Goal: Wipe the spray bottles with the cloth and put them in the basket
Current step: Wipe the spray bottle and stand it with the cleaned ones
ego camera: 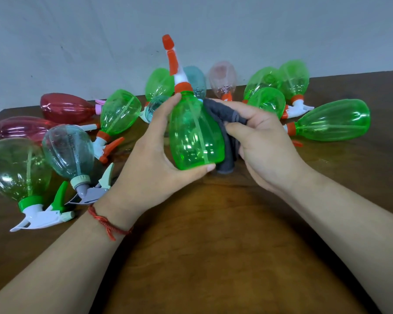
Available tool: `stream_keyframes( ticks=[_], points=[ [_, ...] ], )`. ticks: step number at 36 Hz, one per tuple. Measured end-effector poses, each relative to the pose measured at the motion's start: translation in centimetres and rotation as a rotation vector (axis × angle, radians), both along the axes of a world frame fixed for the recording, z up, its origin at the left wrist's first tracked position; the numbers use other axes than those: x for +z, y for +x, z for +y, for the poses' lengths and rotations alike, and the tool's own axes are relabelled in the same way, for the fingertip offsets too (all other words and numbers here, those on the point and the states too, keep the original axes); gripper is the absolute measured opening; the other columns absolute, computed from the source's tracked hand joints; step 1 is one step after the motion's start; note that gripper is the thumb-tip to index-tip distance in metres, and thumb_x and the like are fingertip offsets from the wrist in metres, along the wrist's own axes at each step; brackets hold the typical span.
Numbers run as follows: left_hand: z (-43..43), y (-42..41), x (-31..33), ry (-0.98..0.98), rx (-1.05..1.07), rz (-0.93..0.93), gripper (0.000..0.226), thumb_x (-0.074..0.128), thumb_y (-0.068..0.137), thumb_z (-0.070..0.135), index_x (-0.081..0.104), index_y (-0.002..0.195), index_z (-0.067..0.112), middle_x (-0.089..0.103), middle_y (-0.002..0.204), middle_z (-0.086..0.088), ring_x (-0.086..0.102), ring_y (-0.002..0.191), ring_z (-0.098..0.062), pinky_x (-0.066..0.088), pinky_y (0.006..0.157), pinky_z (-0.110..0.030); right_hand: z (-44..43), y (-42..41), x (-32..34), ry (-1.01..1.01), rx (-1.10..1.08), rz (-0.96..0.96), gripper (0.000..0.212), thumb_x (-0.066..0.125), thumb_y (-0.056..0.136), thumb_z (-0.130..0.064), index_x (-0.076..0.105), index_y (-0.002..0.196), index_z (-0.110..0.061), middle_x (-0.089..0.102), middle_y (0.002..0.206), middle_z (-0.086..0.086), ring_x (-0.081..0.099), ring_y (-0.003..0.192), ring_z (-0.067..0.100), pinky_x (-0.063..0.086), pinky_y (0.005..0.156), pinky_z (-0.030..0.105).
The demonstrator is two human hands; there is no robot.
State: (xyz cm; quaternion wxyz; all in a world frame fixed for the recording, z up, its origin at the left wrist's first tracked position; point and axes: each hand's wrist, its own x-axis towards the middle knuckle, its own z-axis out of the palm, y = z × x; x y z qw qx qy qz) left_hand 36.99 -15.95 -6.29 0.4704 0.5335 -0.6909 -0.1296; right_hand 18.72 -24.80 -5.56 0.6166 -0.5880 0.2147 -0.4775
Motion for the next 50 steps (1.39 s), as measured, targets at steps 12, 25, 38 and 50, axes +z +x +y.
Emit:
stream_keyframes(
  ticks=[12, 25, 38, 50],
  points=[
    [-0.4, 1.2, 0.1, 0.015, 0.047, 0.039, 0.115, 0.099, 0.075, 0.034, 0.029, 0.165, 0.02, 0.047, 0.161, 0.004, 0.051, 0.148, -0.018, 0.045, 0.121, -0.048, 1.0, 0.0, -0.1, -0.274, -0.145, 0.167, 0.051, 0.052, 0.098, 0.014, 0.072, 0.131, -0.019, 0.071, 0.137, -0.004, 0.061, 0.134, 0.008, 0.045, 0.118, 0.034],
    [0.8, -0.8, 0.7, 0.001, -0.104, 0.047, 0.112, 0.094, 0.078, 0.023, 0.025, 0.165, 0.007, 0.042, 0.162, 0.007, 0.045, 0.151, -0.008, 0.038, 0.123, -0.028, 0.5, -0.1, 0.6, 0.107, 0.04, -0.141, 0.045, 0.044, 0.097, 0.015, 0.067, 0.133, -0.002, 0.074, 0.125, 0.02, 0.072, 0.114, 0.03, 0.059, 0.099, 0.043],
    [-0.8, 1.1, 0.1, -0.045, 0.202, 0.335, 0.104, 0.093, 0.081, 0.03, 0.028, 0.162, 0.019, 0.055, 0.15, 0.013, 0.061, 0.137, -0.009, 0.051, 0.116, -0.044, 1.3, 0.8, -1.0, -0.066, -0.057, 0.052, 0.043, 0.063, 0.093, 0.015, 0.076, 0.122, -0.014, 0.078, 0.123, 0.0, 0.069, 0.122, 0.012, 0.05, 0.111, 0.03],
    [-0.4, 0.2, 2.0, 0.156, 0.011, 0.922, 0.051, 0.068, 0.1, 0.022, 0.05, 0.147, 0.027, 0.069, 0.136, -0.013, 0.071, 0.123, -0.034, 0.051, 0.104, -0.074, 0.8, 0.7, -1.1, -0.047, -0.097, 0.044, 0.043, 0.063, 0.089, 0.004, 0.073, 0.13, -0.005, 0.074, 0.131, 0.007, 0.064, 0.132, 0.024, 0.042, 0.121, 0.05]
  ],
)
